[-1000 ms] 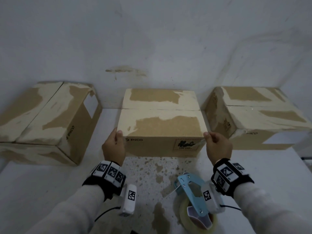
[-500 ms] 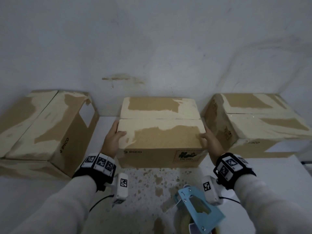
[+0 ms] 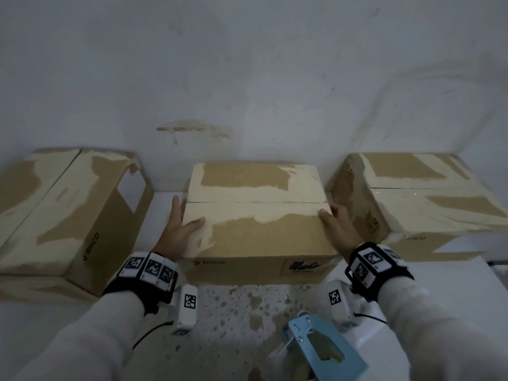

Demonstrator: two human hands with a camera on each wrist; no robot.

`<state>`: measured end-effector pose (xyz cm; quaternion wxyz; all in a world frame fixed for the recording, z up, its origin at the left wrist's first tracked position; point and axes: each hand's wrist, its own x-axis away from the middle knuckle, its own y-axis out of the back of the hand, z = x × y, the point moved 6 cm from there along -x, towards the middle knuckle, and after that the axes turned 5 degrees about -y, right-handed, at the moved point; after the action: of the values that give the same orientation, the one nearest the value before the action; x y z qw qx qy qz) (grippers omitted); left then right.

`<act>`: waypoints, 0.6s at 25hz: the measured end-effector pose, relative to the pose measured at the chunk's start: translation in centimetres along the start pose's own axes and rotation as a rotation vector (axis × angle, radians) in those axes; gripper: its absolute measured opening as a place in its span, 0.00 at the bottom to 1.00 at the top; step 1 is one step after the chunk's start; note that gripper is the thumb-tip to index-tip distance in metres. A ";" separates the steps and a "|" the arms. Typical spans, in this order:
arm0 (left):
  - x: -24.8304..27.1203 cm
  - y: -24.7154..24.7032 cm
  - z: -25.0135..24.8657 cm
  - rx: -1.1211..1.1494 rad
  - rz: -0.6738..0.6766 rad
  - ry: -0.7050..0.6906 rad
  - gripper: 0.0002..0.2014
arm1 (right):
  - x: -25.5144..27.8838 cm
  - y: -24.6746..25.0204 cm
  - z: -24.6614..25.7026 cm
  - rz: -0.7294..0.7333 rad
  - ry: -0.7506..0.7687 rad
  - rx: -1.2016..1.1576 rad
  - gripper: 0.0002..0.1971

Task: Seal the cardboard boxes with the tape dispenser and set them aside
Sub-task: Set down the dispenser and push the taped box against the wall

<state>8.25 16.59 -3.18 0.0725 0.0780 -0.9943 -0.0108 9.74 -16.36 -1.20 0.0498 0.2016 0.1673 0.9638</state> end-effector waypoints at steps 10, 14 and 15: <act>0.5 0.8 -1.6 -0.736 0.119 -0.008 0.42 | 0.1 0.4 1.2 -0.055 0.117 0.463 0.31; 1.1 -2.1 -4.1 -1.115 0.205 -0.191 0.44 | 1.9 -4.0 4.5 0.012 0.322 0.949 0.33; 1.5 -4.2 -4.5 -1.150 0.260 -0.258 0.42 | 2.5 -6.6 5.2 0.087 0.394 1.030 0.32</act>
<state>8.06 12.13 1.36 -0.0174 -0.0978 -0.8312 -0.5470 9.70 -8.22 1.96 -0.1272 0.0225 0.6148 0.7781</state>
